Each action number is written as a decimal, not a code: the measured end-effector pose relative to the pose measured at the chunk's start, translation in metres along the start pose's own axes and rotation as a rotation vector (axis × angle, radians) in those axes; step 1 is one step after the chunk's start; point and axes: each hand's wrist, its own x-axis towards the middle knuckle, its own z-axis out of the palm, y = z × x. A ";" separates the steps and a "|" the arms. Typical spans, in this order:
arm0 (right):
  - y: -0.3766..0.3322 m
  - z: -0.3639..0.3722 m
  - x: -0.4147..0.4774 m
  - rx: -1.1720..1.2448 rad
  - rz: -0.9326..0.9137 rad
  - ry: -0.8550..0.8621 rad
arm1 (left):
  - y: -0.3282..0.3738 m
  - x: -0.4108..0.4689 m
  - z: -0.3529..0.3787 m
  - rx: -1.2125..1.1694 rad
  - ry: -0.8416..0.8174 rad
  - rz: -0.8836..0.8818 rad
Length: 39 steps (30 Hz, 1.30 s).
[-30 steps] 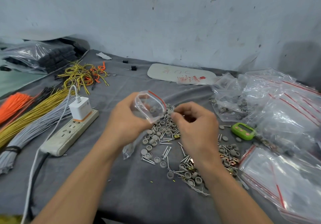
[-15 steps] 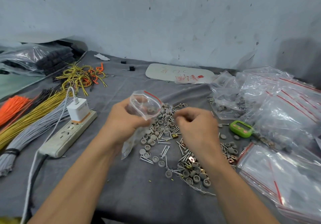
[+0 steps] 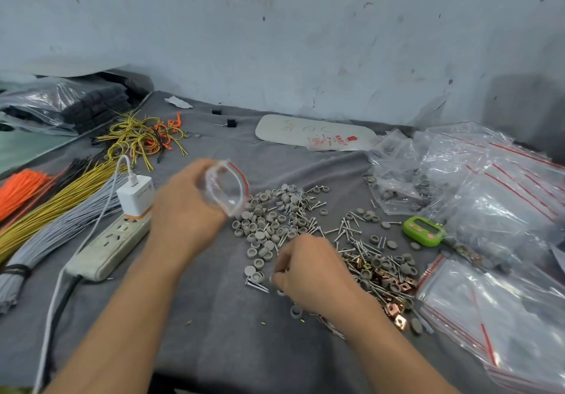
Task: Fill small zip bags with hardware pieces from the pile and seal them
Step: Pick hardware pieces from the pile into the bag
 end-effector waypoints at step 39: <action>0.097 -0.067 0.015 -0.304 0.394 0.022 | 0.006 0.002 0.002 -0.482 0.266 0.016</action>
